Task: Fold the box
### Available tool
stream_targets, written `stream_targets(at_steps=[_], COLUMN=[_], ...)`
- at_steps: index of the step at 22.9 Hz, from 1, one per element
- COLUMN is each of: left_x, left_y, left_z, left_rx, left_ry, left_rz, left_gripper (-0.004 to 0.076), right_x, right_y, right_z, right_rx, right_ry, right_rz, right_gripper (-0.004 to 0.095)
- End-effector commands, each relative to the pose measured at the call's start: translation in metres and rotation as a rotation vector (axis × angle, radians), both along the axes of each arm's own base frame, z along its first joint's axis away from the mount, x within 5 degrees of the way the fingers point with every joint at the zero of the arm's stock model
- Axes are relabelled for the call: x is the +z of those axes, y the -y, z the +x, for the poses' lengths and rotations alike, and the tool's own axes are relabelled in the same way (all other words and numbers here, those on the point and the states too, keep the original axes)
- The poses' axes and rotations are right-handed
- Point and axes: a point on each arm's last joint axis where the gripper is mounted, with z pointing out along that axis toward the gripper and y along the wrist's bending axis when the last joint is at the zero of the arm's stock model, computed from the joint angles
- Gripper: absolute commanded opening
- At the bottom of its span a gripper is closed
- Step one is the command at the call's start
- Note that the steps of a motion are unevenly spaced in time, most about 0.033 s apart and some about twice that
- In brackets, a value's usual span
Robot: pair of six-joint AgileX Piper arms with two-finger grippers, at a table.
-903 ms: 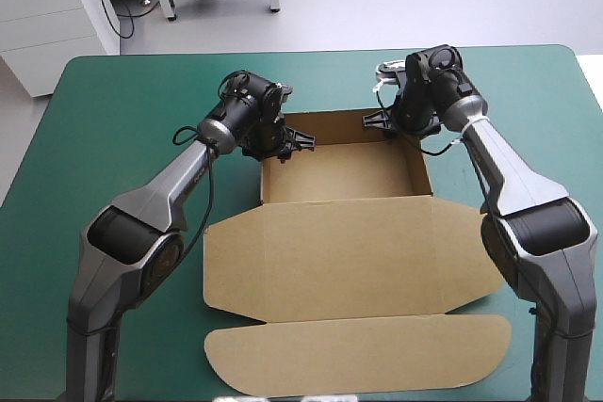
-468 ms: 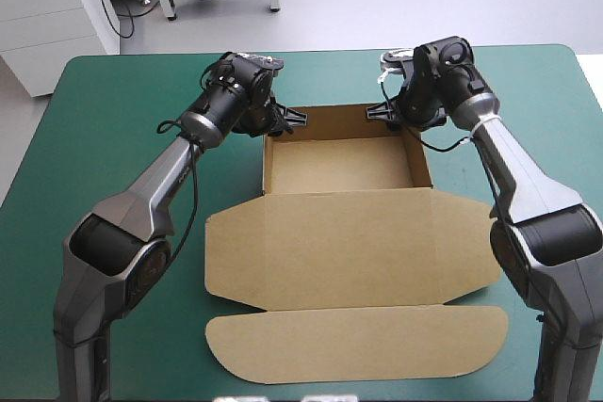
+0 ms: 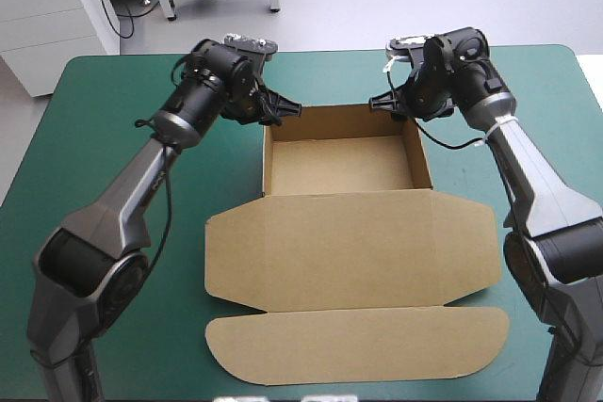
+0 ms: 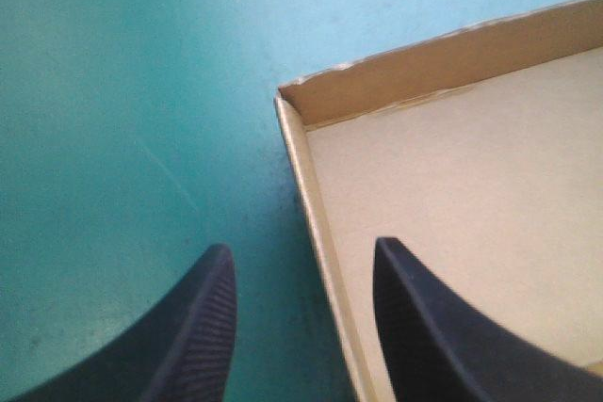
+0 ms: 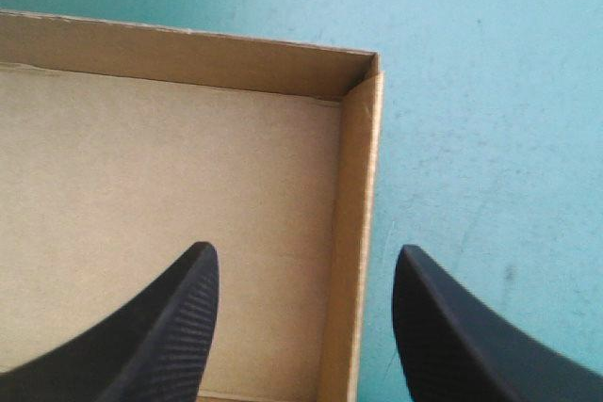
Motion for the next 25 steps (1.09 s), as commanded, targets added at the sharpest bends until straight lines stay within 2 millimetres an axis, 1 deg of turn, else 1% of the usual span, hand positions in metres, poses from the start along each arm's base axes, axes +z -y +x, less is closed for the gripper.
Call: stream_targets(at_steps=[1, 2, 3, 5, 6, 7, 10, 11, 12, 13, 14, 15, 16, 17, 18, 19, 20, 21, 22, 23, 24, 25], left_x=[0.079, 0.09, 0.101, 0.119, 0.128, 0.134, 0.149, 0.151, 0.151, 0.147, 0.144, 0.132, 0.126, 0.113, 0.097, 0.083, 0.059, 0.046, 0.02, 0.01, -0.01, -0.022], left_y=[-0.025, -0.029, -0.034, -0.046, -0.052, -0.059, -0.081, -0.095, -0.103, -0.118, -0.125, -0.137, -0.144, -0.158, -0.168, -0.175, -0.184, -0.187, -0.194, -0.198, -0.201, -0.204], left_z=[-0.052, -0.062, -0.073, -0.092, -0.104, -0.115, -0.151, -0.174, -0.187, -0.21, -0.222, -0.243, -0.254, -0.278, -0.295, -0.306, -0.323, -0.327, -0.34, -0.347, -0.352, -0.357], left_rx=[-0.095, -0.115, -0.138, -0.167, -0.179, -0.181, -0.205, -0.207, -0.203, -0.199, -0.197, -0.2, -0.202, -0.201, -0.202, -0.199, -0.19, -0.182, -0.165, -0.155, -0.138, -0.138], left_ry=[0.15, 0.171, 0.199, 0.254, 0.28, 0.301, 0.353, 0.369, 0.377, 0.395, 0.413, 0.444, 0.47, 0.514, 0.532, 0.54, 0.547, 0.534, 0.523, 0.525, 0.513, 0.517], left_rz=[-0.049, -0.066, -0.079, -0.076, -0.075, -0.076, -0.068, -0.067, -0.063, -0.061, -0.063, -0.074, -0.083, -0.096, -0.1, -0.103, -0.118, -0.125, -0.148, -0.161, -0.178, -0.187], left_gripper=[0.0312, 0.0282, 0.0227, 0.0095, 0.0013, -0.0003, -0.0008, -0.0008, -0.0008, -0.0008, -0.0008, -0.0008, -0.0008, -0.0008, -0.0008, -0.0008, -0.0008, -0.0008, -0.0008, -0.0008, -0.0008, -0.0008], right_x=[0.055, 0.059, 0.063, 0.069, 0.07, 0.072, 0.079, 0.085, 0.089, 0.095, 0.098, 0.101, 0.102, 0.1, 0.095, 0.092, 0.081, 0.075, 0.061, 0.055, 0.041, 0.033], right_y=[0.013, 0.015, 0.016, 0.017, 0.018, 0.018, 0.017, 0.018, 0.019, 0.021, 0.022, 0.026, 0.027, 0.029, 0.028, 0.027, 0.024, 0.023, 0.019, 0.018, 0.015, 0.015], right_z=[-0.029, -0.032, -0.034, -0.038, -0.039, -0.041, -0.048, -0.053, -0.056, -0.062, -0.064, -0.066, -0.066, -0.063, -0.06, -0.056, -0.048, -0.043, -0.032, -0.027, -0.018, -0.012], right_rx=[-0.001, -0.002, -0.003, -0.003, -0.004, -0.002, 0.004, 0.008, 0.008, 0.014, 0.017, 0.02, 0.014, 0.008, 0.009, 0.01, 0.011, 0.012, 0.014, 0.014, 0.016, 0.012], right_ry=[0.133, 0.145, 0.155, 0.17, 0.174, 0.179, 0.187, 0.198, 0.207, 0.227, 0.238, 0.256, 0.262, 0.263, 0.253, 0.243, 0.215, 0.2, 0.164, 0.149, 0.115, 0.096], right_rz=[0.019, 0.019, 0.017, 0.018, 0.014, 0.023, 0.061, 0.078, 0.081, 0.078, 0.071, 0.035, 0.018, -0.005, -0.015, -0.018, -0.026, -0.031, -0.043, -0.047, -0.058, -0.064], right_gripper=[0.0512, 0.0512, 0.0512, 0.0512, 0.0512, 0.0512, 0.0512, 0.0509, 0.0509, 0.051, 0.051, 0.0509, 0.051, 0.051, 0.051, 0.0508, 0.0508, 0.0508, 0.0508, 0.0508, 0.0508, 0.0508])
